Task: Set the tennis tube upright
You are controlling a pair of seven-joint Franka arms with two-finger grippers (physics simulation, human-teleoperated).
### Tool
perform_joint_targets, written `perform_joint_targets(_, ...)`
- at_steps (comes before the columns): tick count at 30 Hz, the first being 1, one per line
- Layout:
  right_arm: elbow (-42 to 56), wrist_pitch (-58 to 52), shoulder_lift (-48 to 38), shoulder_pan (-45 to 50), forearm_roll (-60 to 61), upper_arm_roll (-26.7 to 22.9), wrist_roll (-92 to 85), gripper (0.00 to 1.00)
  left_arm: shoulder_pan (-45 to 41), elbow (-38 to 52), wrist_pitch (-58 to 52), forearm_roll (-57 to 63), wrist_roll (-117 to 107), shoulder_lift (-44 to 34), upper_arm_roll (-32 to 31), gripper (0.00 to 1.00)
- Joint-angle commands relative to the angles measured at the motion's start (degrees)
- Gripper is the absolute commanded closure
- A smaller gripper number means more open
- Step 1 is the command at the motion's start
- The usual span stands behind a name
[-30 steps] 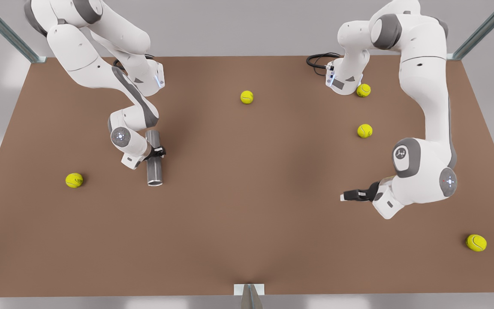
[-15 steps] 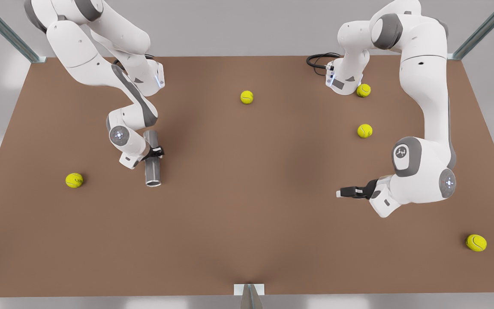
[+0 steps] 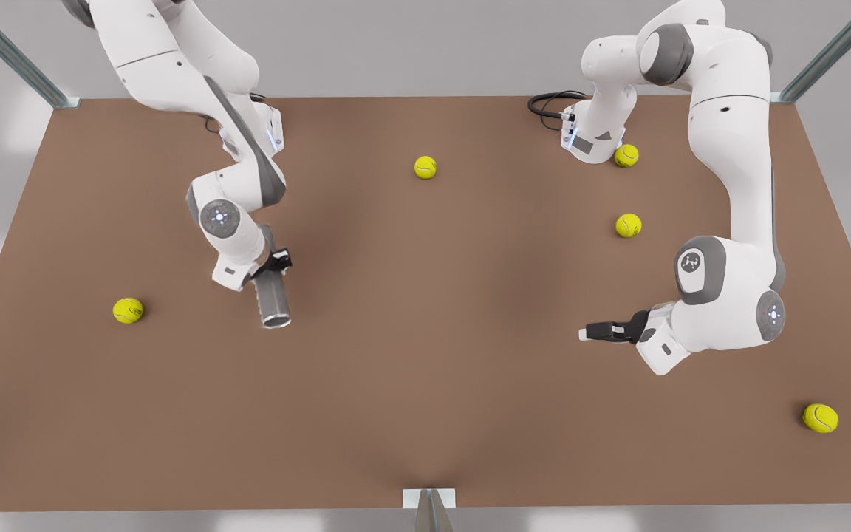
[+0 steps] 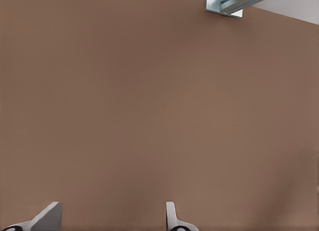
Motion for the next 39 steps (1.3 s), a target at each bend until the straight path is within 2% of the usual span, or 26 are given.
perform_joint_targets(1, 0.96, -0.86, 0.30, 0.18, -0.08, 0.30, 0.05, 0.27, 0.00, 0.00, 0.03, -1.48, 0.21, 0.00, 0.00, 0.01)
perform_joint_targets(4, 8.26, -4.56, 2.06, 6.94, -0.16, 0.48, -1.18, 0.27, 0.09, 0.09, 0.03, -2.36, 0.30, 0.09, 0.09, 0.01)
perform_joint_targets(7, 10.81, -4.12, 3.73, 13.62, -1.13, 0.48, -3.99, 0.27, 0.17, 0.36, 0.03, -2.36, 0.30, 0.17, 0.17, 0.01)
perform_joint_targets(14, 16.26, -0.87, 10.50, 20.74, -11.41, 0.48, -33.96, 0.25, 0.61, 0.36, 2.49, -9.13, 0.83, 2.90, 0.09, 0.01)
perform_joint_targets(17, 22.85, -0.87, 16.29, 27.07, -15.98, -0.31, -36.87, 0.25, 1.40, 0.18, 2.40, -9.04, 4.35, 3.34, 0.17, 0.01)
perform_joint_targets(20, 30.93, -0.69, 21.83, 38.05, -16.25, -7.60, -36.52, 0.25, 1.32, -0.61, 1.44, -8.96, 6.54, 3.34, 0.26, 0.01)
perform_joint_targets(21, 34.44, -0.52, 24.03, 43.24, -16.07, -11.99, -36.25, 0.25, 1.32, -0.61, 0.47, -8.87, 6.46, 3.25, 0.26, 0.01)
perform_joint_targets(24, 42.01, -0.78, 29.22, 51.94, -15.72, -17.97, -36.16, 0.25, 1.40, -0.79, -0.49, -8.87, 6.37, 3.43, 0.26, 0.01)
perform_joint_targets(28, 47.10, -0.61, 34.49, 54.06, -15.98, -21.76, -36.95, 0.25, 2.64, -0.61, -1.99, -9.13, 5.58, 4.04, 0.26, 0.01)
perform_joint_targets(30, 49.04, 0.71, 37.04, 55.81, -16.07, -25.18, -36.95, 0.25, 2.72, -0.44, -1.99, -8.96, 5.31, 4.65, 0.26, 0.01)
perform_joint_targets(37, 50.97, 1.42, 40.21, 59.86, -16.07, -29.40, -36.52, 0.25, 2.81, -0.17, -1.73, -8.52, 7.33, 5.62, 0.35, 0.01)
perform_joint_targets(38, 50.89, 0.98, 40.21, 60.21, -15.99, -29.49, -36.25, 0.02, 2.81, -0.17, -1.82, -8.52, 7.33, 5.54, 0.35, 0.01)
perform_joint_targets(39, 50.89, 0.80, 40.38, 60.38, -15.90, -30.02, -36.08, 0.00, 2.81, -0.17, -1.90, -8.52, 7.33, 5.54, 0.35, 0.01)
